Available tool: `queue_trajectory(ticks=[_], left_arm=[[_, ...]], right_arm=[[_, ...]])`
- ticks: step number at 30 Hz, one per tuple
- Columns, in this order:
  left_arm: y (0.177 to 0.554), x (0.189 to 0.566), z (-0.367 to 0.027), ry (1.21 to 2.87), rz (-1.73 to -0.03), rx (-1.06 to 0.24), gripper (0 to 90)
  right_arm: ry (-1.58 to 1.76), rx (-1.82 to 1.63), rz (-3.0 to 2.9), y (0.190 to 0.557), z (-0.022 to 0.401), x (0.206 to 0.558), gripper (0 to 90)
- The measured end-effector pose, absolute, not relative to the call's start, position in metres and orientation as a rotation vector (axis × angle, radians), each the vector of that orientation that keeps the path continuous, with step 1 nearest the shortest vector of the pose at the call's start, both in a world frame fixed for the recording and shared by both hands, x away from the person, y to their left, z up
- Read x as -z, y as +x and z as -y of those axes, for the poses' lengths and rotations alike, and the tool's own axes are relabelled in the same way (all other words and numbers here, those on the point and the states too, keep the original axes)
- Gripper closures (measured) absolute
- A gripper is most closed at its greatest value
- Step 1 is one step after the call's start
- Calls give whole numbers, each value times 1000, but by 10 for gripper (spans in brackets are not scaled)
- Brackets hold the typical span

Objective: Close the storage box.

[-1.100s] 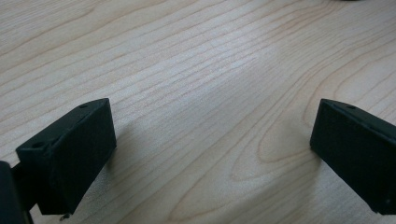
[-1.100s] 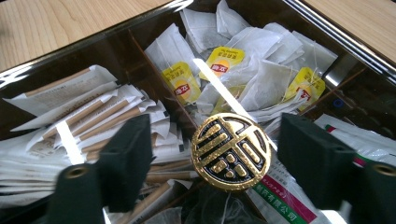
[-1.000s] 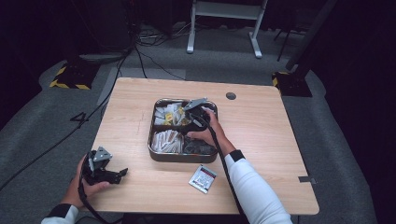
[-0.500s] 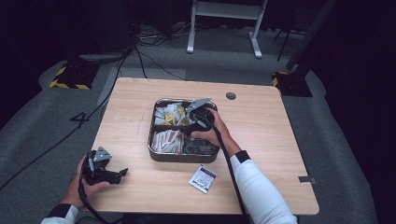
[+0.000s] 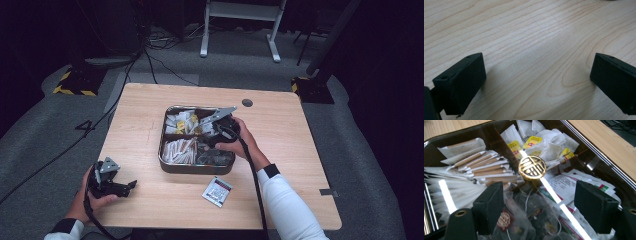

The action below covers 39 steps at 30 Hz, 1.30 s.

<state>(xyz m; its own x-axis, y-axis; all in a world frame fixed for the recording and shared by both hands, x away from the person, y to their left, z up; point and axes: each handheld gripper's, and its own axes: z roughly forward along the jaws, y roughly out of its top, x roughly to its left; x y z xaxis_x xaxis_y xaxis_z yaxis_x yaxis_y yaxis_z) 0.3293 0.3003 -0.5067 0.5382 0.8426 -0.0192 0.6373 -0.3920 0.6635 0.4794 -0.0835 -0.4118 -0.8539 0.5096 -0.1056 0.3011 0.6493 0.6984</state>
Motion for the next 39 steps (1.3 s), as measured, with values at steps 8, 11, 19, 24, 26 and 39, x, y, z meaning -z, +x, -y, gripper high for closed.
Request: queue_trajectory(ticks=[8, 11, 19, 24, 26, 39], left_arm=[[329, 507, -300, 2155, -1191, -428, 5], [329, 507, -300, 2155, -1191, -428, 5], [329, 507, -300, 2154, -1192, -428, 5], [329, 507, -300, 2154, -1193, -428, 5], [329, 507, -300, 2154, -1192, -428, 5], [329, 507, -300, 2153, -1194, -428, 5]], right_arm=[[645, -983, -2567, 470, 97, 407, 256], [638, -978, -2551, 466, 103, 405, 256], [628, -944, -2530, 458, 118, 402, 255], [630, -946, -2512, 453, 127, 399, 256], [631, -938, -2506, 451, 132, 400, 253], [687, -926, -2473, 438, 172, 403, 250]])
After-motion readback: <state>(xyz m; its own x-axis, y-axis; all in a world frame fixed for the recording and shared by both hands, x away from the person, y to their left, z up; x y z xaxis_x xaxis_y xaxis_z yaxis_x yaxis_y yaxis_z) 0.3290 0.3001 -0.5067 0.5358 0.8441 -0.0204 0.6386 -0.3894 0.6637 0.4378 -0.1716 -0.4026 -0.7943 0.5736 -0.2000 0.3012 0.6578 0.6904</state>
